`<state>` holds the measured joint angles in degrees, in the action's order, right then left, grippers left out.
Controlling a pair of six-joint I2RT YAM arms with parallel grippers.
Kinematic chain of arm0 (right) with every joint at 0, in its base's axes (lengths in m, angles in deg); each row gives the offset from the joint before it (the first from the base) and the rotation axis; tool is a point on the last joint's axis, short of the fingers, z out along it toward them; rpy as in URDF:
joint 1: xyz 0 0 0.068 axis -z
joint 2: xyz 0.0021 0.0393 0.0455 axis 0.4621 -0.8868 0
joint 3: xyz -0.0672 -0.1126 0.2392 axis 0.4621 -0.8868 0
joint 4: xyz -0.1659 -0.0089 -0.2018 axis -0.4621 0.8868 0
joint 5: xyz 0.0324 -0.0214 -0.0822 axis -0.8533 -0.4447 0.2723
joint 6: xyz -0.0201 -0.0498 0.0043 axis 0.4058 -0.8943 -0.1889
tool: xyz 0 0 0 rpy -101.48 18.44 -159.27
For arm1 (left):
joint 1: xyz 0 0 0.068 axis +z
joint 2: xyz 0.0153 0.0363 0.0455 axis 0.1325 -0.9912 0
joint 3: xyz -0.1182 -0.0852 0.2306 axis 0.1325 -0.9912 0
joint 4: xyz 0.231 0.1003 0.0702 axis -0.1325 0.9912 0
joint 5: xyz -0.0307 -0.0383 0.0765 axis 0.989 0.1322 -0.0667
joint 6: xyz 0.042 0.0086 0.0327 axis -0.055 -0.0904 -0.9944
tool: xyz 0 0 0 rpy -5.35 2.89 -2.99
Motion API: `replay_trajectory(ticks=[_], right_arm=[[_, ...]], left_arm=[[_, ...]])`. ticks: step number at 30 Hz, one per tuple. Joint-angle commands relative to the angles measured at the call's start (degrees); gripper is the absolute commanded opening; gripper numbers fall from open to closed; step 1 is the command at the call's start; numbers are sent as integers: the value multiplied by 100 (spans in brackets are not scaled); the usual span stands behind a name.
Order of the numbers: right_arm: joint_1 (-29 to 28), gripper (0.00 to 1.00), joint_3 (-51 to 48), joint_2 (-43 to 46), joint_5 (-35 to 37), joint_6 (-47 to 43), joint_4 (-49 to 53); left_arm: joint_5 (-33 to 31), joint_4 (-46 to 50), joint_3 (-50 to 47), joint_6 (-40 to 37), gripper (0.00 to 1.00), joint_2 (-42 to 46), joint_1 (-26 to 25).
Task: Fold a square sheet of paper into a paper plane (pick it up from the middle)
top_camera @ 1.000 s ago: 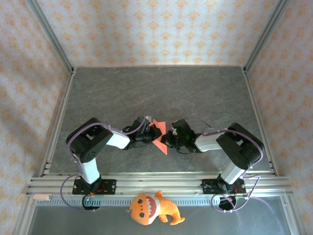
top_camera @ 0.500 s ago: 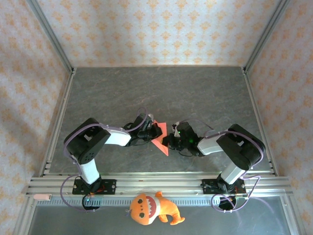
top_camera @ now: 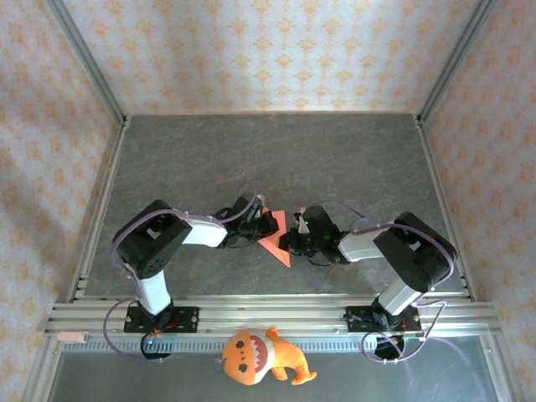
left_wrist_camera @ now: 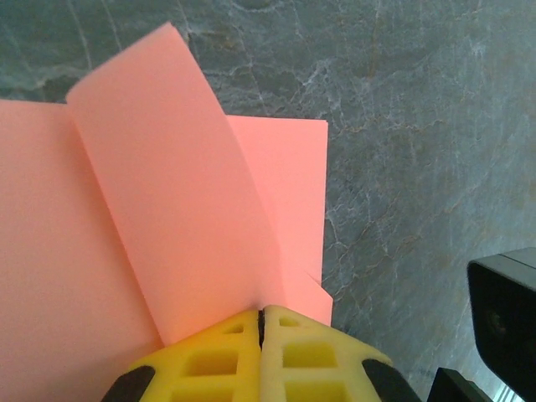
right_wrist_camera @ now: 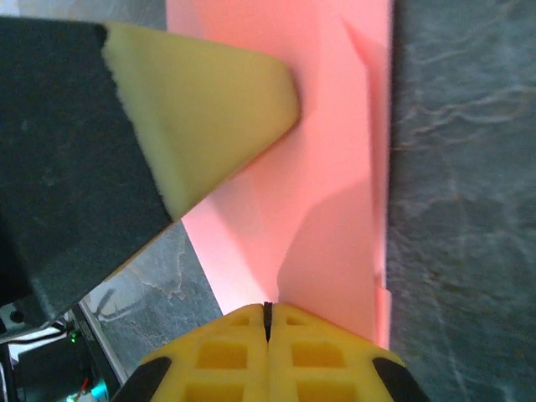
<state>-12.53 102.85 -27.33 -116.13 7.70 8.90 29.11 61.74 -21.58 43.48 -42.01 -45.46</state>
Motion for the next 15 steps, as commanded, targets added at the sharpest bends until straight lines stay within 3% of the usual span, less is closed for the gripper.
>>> replay_trajectory(ticks=[1,7,15], right_arm=[[24,0,-50,212,108,547,378],[24,0,280,421,293,987,122],[24,0,184,-436,724,980,431]], left_arm=[[-377,357,-349,30,0,-209,49],[-389,372,-360,4,0,-188,50],[-333,402,-210,-53,0,-177,53]])
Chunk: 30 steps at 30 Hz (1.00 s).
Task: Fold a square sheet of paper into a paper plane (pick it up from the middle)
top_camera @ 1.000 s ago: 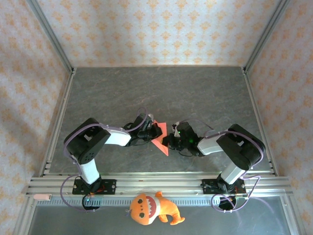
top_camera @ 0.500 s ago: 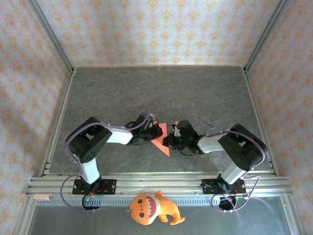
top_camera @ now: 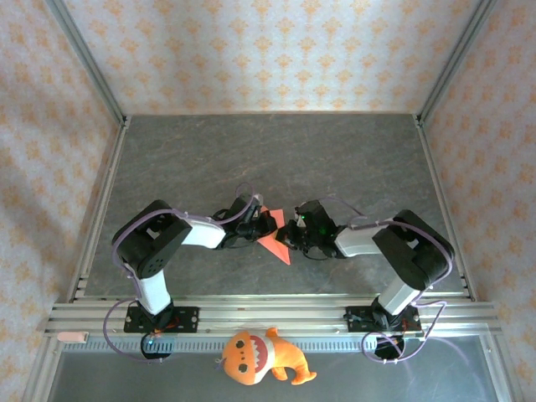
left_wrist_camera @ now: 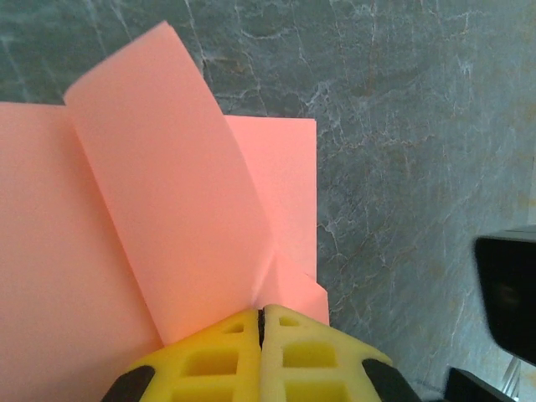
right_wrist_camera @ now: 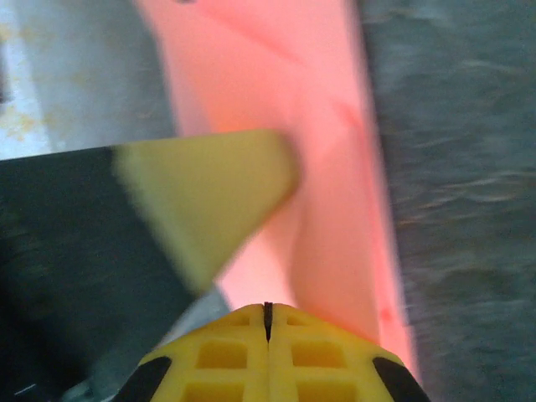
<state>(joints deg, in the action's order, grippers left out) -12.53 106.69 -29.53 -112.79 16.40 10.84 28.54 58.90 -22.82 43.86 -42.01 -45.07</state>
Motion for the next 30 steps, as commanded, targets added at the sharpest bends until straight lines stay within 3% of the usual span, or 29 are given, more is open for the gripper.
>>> replay_trajectory(ticks=[1,6,16,24,30], right_arm=[[24,0,-336,-238,396,120,208],[24,0,-733,-290,276,-151,416],[24,0,-509,39,273,-891,1371],[25,0,-352,-118,283,-941,1390],[22,0,-374,-161,326,-1044,1486]], left_arm=[[-276,695,-81,-102,0,-147,18],[-164,720,78,-332,0,0,19],[58,563,-4,-395,2,651,-7],[473,153,-76,-377,1,275,-9],[-34,876,148,-627,0,-56,88]])
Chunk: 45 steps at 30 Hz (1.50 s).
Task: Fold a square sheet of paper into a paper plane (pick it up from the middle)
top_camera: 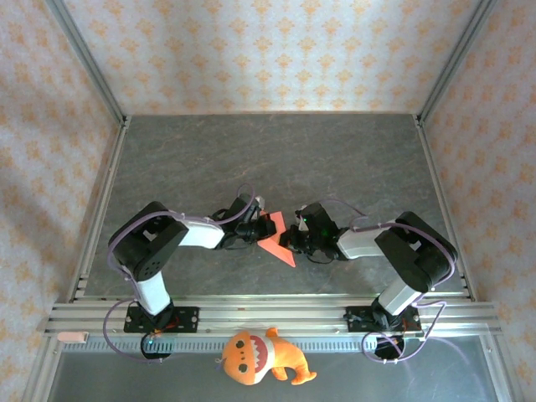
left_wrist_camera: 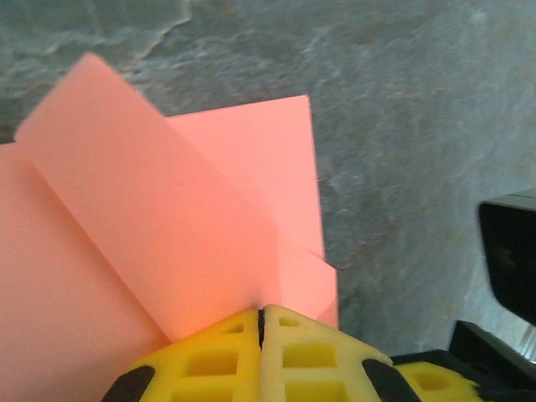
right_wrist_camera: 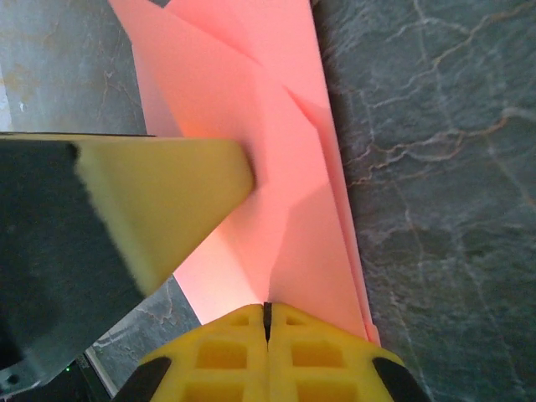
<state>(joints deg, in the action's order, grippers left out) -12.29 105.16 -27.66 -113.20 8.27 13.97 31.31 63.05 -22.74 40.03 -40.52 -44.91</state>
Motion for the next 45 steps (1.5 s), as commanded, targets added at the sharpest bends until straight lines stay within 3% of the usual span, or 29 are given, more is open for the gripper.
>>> replay_trajectory(ticks=[1,16,33,45], right_arm=[[0,0,-236,-349,367,-262,1193],[0,0,-379,-422,319,-514,1259],[0,0,-385,-419,266,-747,1420],[0,0,-308,-465,156,-855,1425]], left_arm=[[-389,587,183,-302,0,-272,110],[-424,937,410,-729,0,-373,1073],[-556,1375,762,-673,0,-643,1607],[-704,1815,1239,-862,0,-450,1706]])
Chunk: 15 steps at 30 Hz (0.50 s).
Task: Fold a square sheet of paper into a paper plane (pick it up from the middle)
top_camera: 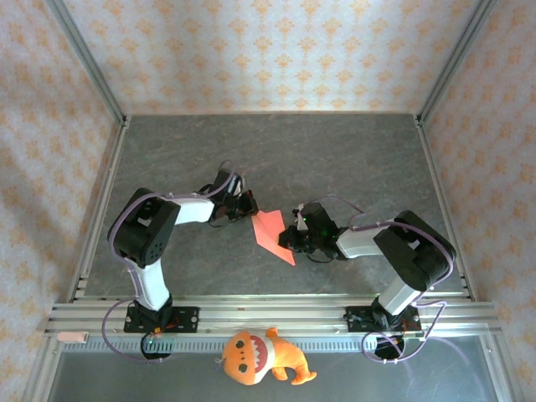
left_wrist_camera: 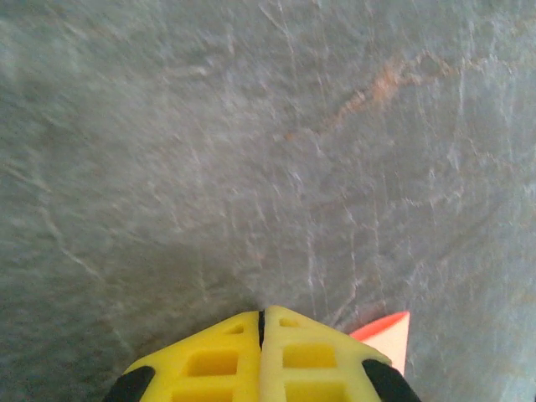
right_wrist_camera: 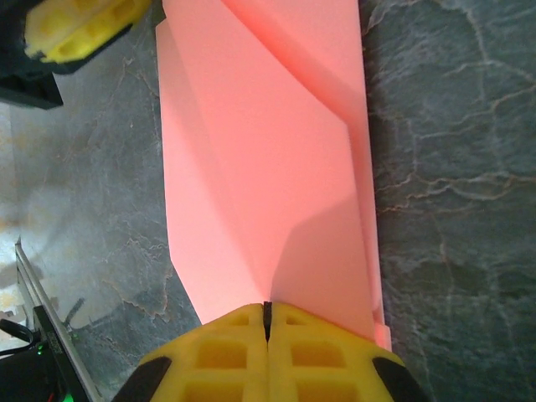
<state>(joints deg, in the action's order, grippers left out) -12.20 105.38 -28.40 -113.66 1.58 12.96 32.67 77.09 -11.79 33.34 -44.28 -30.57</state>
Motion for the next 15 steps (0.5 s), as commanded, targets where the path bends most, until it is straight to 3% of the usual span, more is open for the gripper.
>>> replay_trajectory(ticks=[1,8,15], right_arm=[[-9,0,-322,-391,211,-184,1534],[-9,0,-278,-400,221,-99,1448],[-9,0,-240,-426,50,136,1194]], left_arm=[[-817,422,160,-195,0,-78,283],[-520,105,-183,-139,0,773,176],[-48,-897,-787,153,0,1117,-649]])
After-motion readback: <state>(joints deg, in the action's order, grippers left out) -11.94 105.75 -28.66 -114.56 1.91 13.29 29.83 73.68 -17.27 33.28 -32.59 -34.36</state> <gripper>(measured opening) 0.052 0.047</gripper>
